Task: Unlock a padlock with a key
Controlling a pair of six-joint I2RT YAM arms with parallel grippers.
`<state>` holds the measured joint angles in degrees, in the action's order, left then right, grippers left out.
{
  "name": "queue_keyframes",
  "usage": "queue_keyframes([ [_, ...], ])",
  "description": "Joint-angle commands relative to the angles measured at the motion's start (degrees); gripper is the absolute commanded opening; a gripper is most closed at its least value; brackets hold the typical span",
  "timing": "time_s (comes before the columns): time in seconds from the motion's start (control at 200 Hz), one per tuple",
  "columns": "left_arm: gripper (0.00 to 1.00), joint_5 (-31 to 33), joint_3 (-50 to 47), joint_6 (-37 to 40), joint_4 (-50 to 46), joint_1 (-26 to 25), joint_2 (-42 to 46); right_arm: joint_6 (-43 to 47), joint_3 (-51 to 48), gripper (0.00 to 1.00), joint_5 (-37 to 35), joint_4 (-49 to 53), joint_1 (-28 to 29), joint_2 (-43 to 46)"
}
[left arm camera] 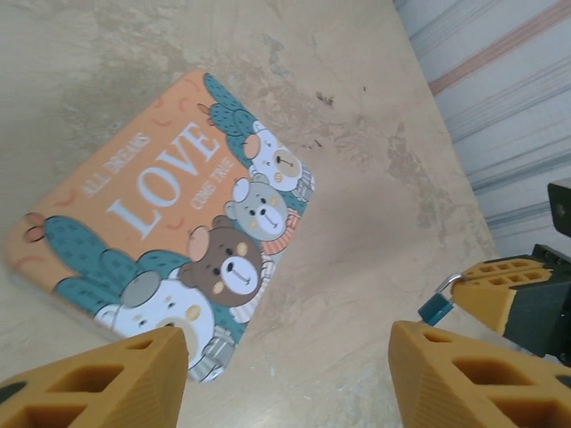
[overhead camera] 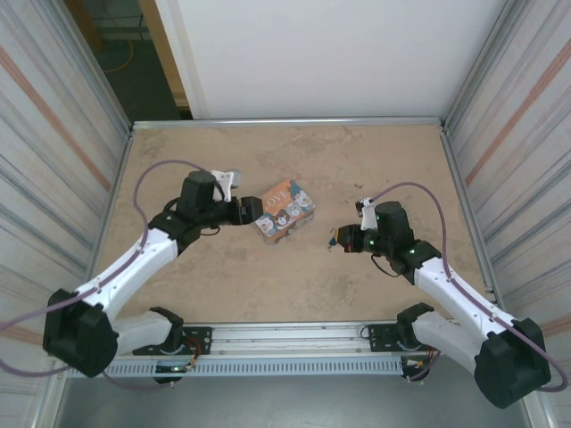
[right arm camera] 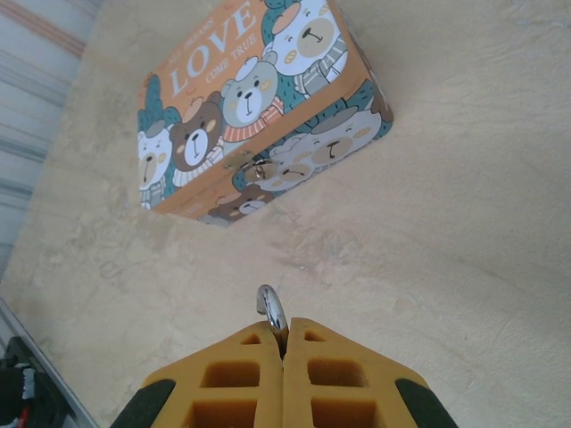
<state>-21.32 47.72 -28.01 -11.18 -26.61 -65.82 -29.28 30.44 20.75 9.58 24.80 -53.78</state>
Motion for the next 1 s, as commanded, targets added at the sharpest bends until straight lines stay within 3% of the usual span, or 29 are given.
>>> queue_keyframes([
  [0.0, 0.67, 5.95, -2.56, 3.92, -1.99, 0.58, 6.58, 1.15, 2.32, 0.0, -1.08, 1.14, 0.86, 0.5],
  [0.351, 0.85, 15.39, -6.94, 9.12, -7.14, 2.09, 20.52, 2.09, 6.09, 0.0, -1.33, 5.34, 2.93, -2.35],
  [0.536, 0.98, 16.2, -4.94, 12.67, -10.86, 2.11, 27.85, 2.81, 8.85, 0.0, -0.81, 8.22, 3.39, -4.53],
  [0.757, 0.99, 14.39, -1.51, 23.37, -14.35, 2.11, 33.74, 4.51, 14.5, 0.0, 0.59, 14.69, 3.67, -8.66],
  [0.992, 0.99, 9.78, -8.35, 35.69, -10.12, 2.15, 38.13, 4.01, 21.24, 0.0, 1.98, 25.3, 3.68, -14.74],
])
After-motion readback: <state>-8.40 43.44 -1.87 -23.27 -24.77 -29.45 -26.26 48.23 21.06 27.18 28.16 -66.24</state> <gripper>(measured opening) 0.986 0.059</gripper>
